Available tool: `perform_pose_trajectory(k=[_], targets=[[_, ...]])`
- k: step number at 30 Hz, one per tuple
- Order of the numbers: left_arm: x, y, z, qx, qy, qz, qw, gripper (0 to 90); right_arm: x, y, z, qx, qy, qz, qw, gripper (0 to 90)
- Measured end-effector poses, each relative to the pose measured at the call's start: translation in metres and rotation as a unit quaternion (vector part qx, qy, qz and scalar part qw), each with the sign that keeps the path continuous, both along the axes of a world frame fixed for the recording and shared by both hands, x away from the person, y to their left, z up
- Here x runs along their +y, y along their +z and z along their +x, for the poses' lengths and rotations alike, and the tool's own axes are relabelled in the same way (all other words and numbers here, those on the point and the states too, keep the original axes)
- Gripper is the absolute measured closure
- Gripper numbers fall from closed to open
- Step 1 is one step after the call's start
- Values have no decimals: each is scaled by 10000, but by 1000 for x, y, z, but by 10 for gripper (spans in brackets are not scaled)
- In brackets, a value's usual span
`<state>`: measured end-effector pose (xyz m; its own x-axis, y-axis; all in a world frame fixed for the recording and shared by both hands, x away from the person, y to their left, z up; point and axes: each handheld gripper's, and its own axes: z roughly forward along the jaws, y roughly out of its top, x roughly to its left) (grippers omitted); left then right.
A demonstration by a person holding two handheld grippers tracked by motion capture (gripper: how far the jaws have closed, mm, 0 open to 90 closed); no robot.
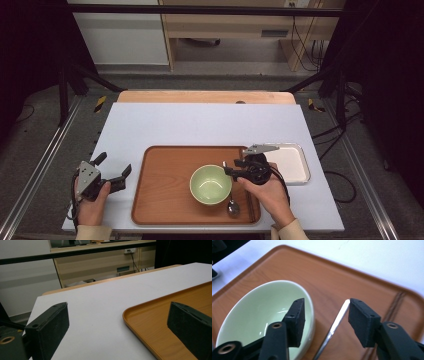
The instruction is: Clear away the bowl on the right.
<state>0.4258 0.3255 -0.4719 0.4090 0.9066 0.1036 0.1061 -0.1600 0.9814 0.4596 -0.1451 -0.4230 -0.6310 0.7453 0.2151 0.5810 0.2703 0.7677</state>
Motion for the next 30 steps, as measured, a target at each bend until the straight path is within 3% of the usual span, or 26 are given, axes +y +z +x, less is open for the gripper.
perform_pose_trajectory(k=[10, 17, 23, 30], targets=[[0, 0, 0, -20, 4, -9, 10000, 35, -22, 10, 2, -598, -331, -70, 9976, 262], [0, 0, 0, -27, -3, 9, 10000, 35, -50, 12, 7, -804, -711, -114, 9942, 131], [0, 0, 0, -23, -8, 11, 10000, 35, -78, 14, 9, -992, -1092, -130, 9890, 124], [-1, 0, 0, -34, -19, 0, 10000, 35, -107, 15, 11, -1029, -1613, 109, 9815, 129]])
